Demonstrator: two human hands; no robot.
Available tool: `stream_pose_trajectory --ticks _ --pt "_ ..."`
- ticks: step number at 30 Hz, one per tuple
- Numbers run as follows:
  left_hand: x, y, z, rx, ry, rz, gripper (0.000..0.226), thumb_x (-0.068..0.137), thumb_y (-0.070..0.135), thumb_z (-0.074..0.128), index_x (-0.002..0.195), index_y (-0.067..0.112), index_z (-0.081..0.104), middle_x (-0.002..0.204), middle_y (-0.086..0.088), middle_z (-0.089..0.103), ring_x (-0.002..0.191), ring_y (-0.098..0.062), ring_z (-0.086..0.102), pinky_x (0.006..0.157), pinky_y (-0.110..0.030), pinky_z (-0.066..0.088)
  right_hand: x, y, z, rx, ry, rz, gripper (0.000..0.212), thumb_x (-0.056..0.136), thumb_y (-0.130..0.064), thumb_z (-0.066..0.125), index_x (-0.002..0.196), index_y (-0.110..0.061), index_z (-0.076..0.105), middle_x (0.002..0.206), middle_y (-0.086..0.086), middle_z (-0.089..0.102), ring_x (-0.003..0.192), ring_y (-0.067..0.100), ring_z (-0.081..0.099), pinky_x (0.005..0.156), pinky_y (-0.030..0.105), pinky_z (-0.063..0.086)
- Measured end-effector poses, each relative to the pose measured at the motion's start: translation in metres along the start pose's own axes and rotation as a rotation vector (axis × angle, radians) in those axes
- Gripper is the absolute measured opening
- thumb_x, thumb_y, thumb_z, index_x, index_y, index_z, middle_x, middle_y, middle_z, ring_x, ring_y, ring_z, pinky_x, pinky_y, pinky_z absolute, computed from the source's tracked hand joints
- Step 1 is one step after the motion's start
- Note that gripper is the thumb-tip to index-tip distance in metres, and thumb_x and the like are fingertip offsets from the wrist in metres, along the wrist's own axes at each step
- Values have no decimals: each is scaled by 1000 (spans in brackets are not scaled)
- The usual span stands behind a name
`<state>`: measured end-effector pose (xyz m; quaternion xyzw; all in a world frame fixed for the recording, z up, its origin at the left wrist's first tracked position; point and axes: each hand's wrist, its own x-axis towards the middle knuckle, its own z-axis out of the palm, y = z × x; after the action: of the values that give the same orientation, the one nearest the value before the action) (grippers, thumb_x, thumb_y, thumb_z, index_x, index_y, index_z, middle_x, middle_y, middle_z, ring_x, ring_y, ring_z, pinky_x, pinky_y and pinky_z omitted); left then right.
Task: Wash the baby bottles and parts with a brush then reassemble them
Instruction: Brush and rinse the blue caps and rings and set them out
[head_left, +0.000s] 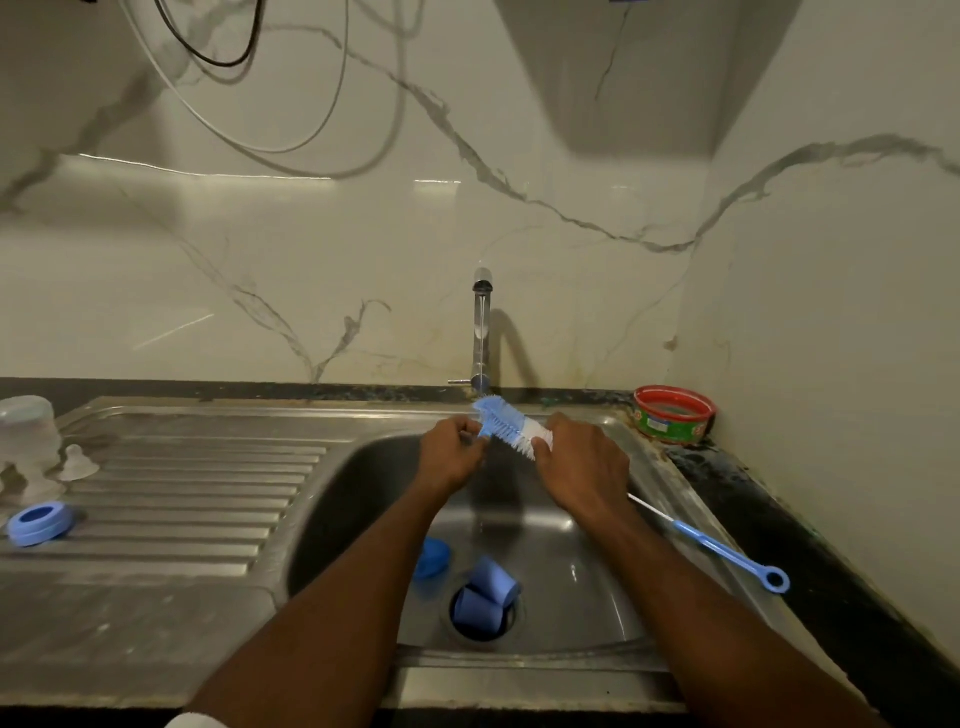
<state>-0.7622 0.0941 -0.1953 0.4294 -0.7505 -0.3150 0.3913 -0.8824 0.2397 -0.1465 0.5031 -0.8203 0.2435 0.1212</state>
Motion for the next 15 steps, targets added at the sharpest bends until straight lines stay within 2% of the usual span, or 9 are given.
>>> stream_pose_trajectory --ticks 4,8,10,13,15 --pt "1 0 -1 -9 29 5 17 90 25 76 105 17 76 101 -2 76 89 -10 70 80 -25 56 5 0 -3 -8 26 -35 32 97 -46 56 120 -25 61 115 4 68 102 27 66 77 36 49" --pt "2 2 -4 -49 57 2 20 86 27 80 103 17 76 102 1 75 89 -10 71 83 -32 61 6 2 -3 -15 45 -59 32 97 -46 56 119 -24 62 113 5 69 101 29 67 79 38 52" --pt "2 1 -3 -44 69 29 21 84 27 82 100 19 74 100 1 75 84 -7 71 78 -26 62 8 4 -3 -40 59 -89 30 97 -45 55 117 -24 62 112 5 68 100 29 66 74 36 48" --pt "-1 6 -7 -20 80 103 37 79 22 86 108 17 63 105 7 67 85 -5 67 66 -7 52 12 7 -10 -102 60 -148 30 96 -48 55 115 -26 62 109 3 68 97 27 67 68 34 41" --pt "-3 7 -10 14 65 121 54 76 19 89 120 17 57 109 6 65 95 -8 67 72 -10 51 16 12 -16 -187 69 -208 32 94 -52 55 112 -28 63 105 1 69 93 25 67 67 33 44"
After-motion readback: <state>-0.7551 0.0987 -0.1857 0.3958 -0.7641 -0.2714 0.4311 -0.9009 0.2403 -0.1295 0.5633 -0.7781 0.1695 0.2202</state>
